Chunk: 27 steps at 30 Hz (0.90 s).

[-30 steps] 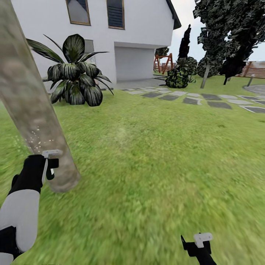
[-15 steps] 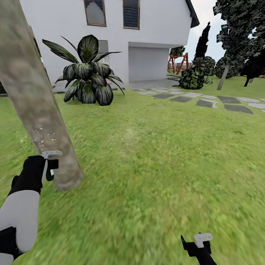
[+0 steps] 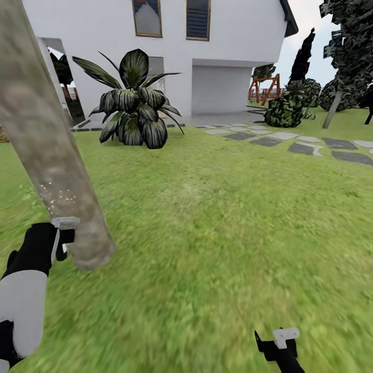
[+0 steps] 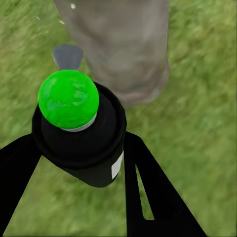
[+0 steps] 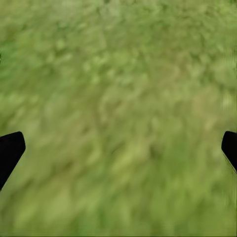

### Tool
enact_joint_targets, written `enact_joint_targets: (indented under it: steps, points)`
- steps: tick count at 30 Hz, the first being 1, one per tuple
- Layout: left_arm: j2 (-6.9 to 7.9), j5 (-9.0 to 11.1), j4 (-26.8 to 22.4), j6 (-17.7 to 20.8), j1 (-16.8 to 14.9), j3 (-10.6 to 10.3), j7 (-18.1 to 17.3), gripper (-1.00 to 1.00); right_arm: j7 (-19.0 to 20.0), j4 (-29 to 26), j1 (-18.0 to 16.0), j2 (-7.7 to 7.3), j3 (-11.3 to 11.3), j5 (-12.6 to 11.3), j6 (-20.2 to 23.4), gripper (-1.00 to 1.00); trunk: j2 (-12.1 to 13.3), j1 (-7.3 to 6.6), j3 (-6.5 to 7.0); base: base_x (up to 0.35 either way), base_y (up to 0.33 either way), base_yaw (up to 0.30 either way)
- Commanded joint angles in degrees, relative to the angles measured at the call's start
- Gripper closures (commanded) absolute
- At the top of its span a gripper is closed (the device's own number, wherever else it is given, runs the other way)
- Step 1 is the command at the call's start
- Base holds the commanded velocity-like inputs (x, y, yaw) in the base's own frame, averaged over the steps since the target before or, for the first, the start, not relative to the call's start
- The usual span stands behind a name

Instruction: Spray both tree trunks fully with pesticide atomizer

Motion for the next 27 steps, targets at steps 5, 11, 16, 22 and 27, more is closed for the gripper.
enact_joint_targets:
  steps: [5,11,16,22,27]
  points:
    - [1.64,0.0,0.0,0.0,1.4,0.1,-0.6,1.00,0.1,0.0,0.0,-0.01,-0.5,0.5,-0.2,-1.00,0.0,0.02,-0.05,0.237,-0.198,0.277]
    - [-2.10,0.0,-0.1,0.0,1.5,0.2,-0.5,1.00,0.1,0.1,0.0,-0.01,-0.5,0.5,-0.2,-1.00,0.0,0.02,-0.05,0.256,-0.175,0.277]
    - [1.39,0.0,0.0,0.0,1.5,1.9,-1.2,1.00,0.1,0.1,0.0,-0.01,-0.5,0.5,-0.2,-1.00,0.0,0.02,-0.05,0.285,-0.134,0.277]
    - [-1.83,0.1,0.0,-0.1,1.5,1.7,-0.5,1.00,0.1,0.1,0.0,-0.01,-0.5,0.5,-0.2,-1.00,0.0,0.02,-0.05,0.129,-0.245,0.104]
    - [-2.00,0.2,0.0,-0.1,1.5,1.9,-0.6,1.00,0.1,0.1,0.0,-0.01,-0.5,0.5,-0.2,-1.00,0.0,0.02,-0.05,0.110,-0.263,0.001]
